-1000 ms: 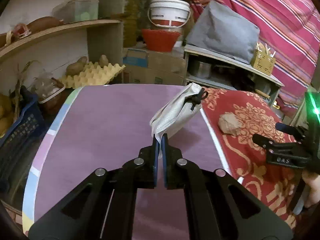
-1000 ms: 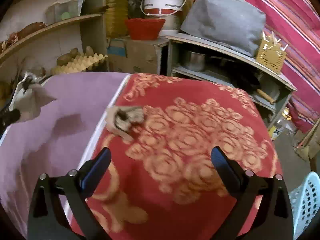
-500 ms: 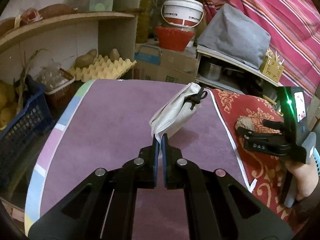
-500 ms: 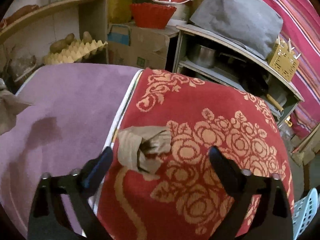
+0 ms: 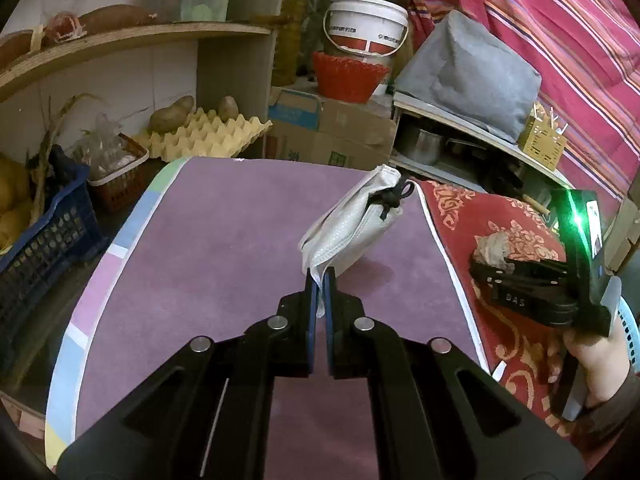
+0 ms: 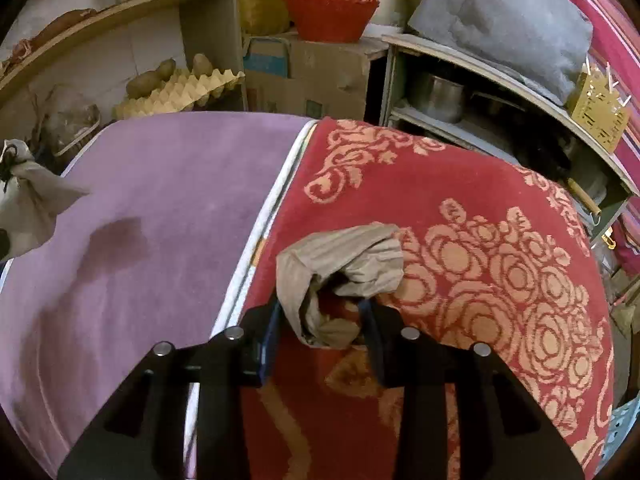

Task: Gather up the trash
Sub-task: 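Carry the white packet and brown cloth over the blue basket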

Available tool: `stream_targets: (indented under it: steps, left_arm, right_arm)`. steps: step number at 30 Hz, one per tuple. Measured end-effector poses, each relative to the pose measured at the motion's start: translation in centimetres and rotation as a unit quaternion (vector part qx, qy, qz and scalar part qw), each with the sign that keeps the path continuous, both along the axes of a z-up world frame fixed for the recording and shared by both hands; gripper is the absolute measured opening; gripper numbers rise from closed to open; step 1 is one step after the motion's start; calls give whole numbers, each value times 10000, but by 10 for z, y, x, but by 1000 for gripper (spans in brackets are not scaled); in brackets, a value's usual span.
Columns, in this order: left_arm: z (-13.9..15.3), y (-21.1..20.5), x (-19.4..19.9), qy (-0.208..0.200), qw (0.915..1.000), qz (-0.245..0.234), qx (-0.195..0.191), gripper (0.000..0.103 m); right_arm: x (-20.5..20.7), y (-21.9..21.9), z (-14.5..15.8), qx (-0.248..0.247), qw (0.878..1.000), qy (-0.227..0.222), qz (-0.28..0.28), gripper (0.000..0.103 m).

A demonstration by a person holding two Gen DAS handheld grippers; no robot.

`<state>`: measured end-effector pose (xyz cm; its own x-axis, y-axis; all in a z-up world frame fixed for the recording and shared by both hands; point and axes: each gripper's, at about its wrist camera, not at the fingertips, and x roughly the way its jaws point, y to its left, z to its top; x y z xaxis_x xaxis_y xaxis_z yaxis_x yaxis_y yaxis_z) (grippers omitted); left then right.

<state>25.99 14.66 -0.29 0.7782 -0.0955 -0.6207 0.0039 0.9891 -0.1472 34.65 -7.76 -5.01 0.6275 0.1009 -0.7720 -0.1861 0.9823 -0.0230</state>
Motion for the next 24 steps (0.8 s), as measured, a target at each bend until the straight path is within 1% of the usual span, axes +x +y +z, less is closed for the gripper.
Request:
stream_targets:
  steps: [8, 12, 17, 20, 24]
  left_arm:
    - [19, -16, -14, -174, 9997, -137, 67, 2]
    - [31, -25, -24, -262, 9994, -207, 49, 2]
    - [42, -42, -38, -375, 9986, -361, 114, 2]
    - [47, -49, -45, -414, 9983, -416, -20, 2]
    - [52, -62, -54, -482, 9980, -408, 21, 2]
  right_arm:
    - [-31, -35, 29, 61, 9995, -285, -125, 37]
    - [-59, -59, 44, -72, 9987, -481, -167, 37]
    - [-100, -96, 60, -109, 9971, -680, -336, 37]
    - [-124, -121, 68, -132, 9956, -781, -508, 37]
    - [-157, -162, 75, -107, 9923, -907, -840, 37]
